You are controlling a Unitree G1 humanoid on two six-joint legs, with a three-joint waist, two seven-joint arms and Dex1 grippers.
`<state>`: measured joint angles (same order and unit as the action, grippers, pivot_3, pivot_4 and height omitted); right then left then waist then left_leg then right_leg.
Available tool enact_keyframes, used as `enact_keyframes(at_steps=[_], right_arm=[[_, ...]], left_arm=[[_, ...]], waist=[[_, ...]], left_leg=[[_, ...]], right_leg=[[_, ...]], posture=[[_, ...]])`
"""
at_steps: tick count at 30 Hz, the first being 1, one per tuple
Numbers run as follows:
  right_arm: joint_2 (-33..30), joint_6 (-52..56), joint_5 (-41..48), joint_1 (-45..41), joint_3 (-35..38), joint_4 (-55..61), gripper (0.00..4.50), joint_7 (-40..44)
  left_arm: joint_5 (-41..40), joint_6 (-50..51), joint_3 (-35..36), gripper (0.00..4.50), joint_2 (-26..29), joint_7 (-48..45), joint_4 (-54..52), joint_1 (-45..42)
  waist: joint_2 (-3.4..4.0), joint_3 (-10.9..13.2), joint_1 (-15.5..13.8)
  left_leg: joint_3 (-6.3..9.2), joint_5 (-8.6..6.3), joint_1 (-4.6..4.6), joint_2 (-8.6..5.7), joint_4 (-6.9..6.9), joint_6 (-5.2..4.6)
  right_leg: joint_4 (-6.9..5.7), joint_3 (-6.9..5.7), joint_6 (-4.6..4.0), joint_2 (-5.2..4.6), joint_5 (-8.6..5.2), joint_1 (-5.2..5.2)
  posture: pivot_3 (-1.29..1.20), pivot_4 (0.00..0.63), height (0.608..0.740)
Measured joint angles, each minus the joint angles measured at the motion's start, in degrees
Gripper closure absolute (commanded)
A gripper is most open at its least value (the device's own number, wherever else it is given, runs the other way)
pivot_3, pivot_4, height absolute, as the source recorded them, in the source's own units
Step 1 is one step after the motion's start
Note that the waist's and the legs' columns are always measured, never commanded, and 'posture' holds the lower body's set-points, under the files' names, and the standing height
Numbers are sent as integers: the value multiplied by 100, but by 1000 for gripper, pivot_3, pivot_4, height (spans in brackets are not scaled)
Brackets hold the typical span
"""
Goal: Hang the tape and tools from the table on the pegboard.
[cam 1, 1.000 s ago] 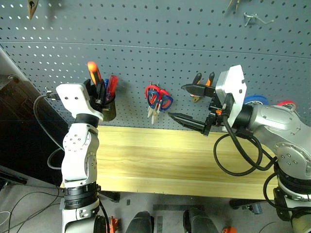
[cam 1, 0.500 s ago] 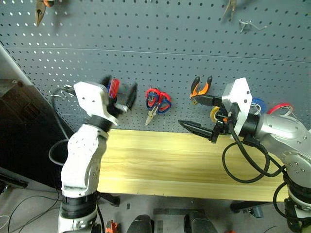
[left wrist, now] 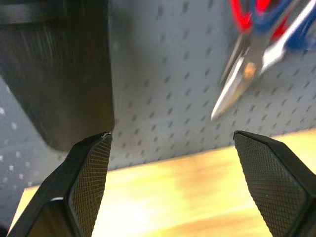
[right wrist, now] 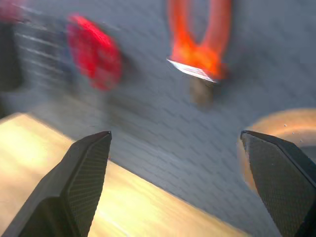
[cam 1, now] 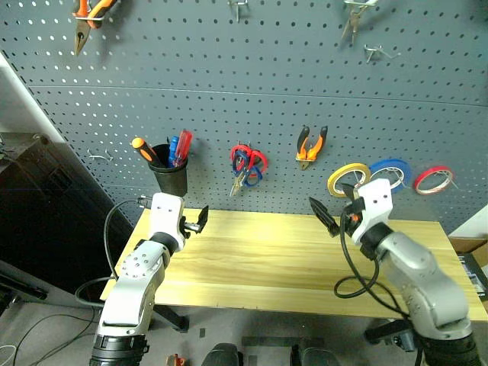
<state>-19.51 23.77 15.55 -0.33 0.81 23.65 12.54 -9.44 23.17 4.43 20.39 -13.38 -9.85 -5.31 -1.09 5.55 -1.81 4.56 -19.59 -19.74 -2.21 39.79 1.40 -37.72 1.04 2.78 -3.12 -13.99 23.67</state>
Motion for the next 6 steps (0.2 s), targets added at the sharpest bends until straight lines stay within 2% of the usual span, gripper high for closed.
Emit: enact_keyframes(at_steps=[4,6], right_arm=[[532,-1096,-281,659,428,-1139,0,-286],[589,-1436,-350,827,639,-1643,0,-331]], left_arm=[[106,-400,11,319,-95,0,836,-131],[230,-747,-4,319,-125,12,1227,-229]], waist=[[18,-123,13],[30,-175,20]], left_leg=[[1,0,7,-3,1,0],[-2,-5,47,-4,-6,-9]], right_leg=[[-2,3,0,0,0,-6],[0,5,0,1,-1,-45]], posture=[[67,5,740],[64,0,740]])
